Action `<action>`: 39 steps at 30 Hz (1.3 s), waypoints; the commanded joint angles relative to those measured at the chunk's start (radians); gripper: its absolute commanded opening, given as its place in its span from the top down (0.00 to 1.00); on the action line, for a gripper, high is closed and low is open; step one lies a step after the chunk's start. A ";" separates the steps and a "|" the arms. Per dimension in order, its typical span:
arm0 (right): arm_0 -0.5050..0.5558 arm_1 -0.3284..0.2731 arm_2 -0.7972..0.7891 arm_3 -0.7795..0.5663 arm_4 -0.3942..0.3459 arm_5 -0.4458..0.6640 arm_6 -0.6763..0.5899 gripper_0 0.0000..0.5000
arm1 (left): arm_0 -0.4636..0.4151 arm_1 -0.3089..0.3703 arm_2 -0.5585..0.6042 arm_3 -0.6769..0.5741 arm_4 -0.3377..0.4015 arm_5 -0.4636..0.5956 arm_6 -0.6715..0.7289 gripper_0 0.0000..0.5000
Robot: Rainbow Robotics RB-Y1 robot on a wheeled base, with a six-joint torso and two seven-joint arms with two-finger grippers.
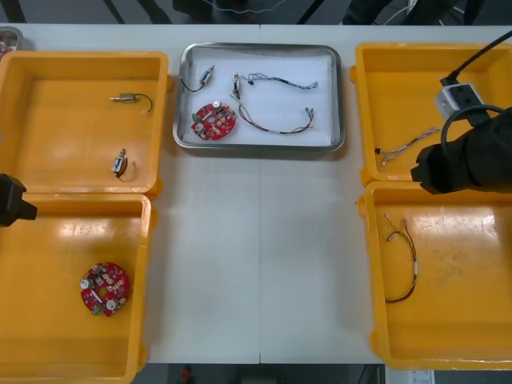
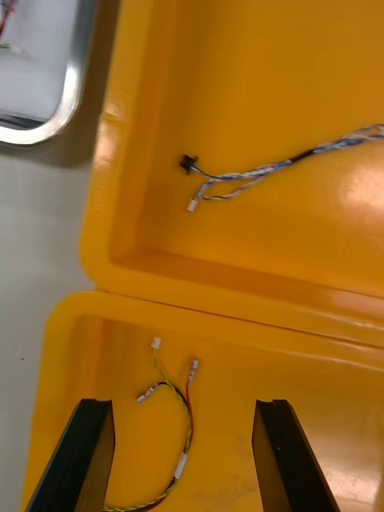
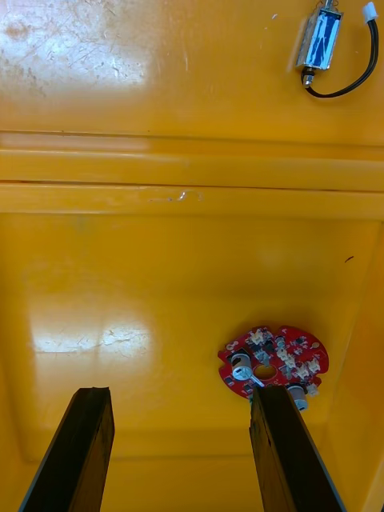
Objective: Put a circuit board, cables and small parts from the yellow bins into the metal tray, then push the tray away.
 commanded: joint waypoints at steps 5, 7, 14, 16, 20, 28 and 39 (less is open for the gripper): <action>0.106 -0.077 -0.151 -0.038 -0.066 0.003 -0.021 0.00 | 0.020 0.043 0.031 -0.028 0.007 0.006 -0.088 0.00; 0.125 -0.087 -0.175 -0.039 -0.084 0.003 -0.018 0.00 | 0.020 0.043 0.031 -0.028 0.007 0.006 -0.088 0.00; 0.164 -0.120 -0.208 -0.038 -0.107 0.003 -0.015 0.00 | 0.020 0.043 0.031 -0.028 0.007 0.006 -0.088 0.00; 0.164 -0.120 -0.211 -0.038 -0.110 0.003 -0.019 0.00 | 0.020 0.043 0.031 -0.028 0.007 0.006 -0.088 0.00; 0.165 -0.120 -0.212 -0.038 -0.110 0.003 -0.024 0.00 | 0.020 0.043 0.031 -0.028 0.007 0.006 -0.088 0.00; 0.175 -0.120 -0.211 -0.038 -0.115 0.003 -0.028 0.00 | 0.020 0.043 0.031 -0.028 0.007 0.006 -0.088 0.00; 0.182 -0.120 -0.211 -0.038 -0.103 0.003 -0.024 0.00 | 0.020 0.043 0.031 -0.028 0.007 0.006 -0.088 0.00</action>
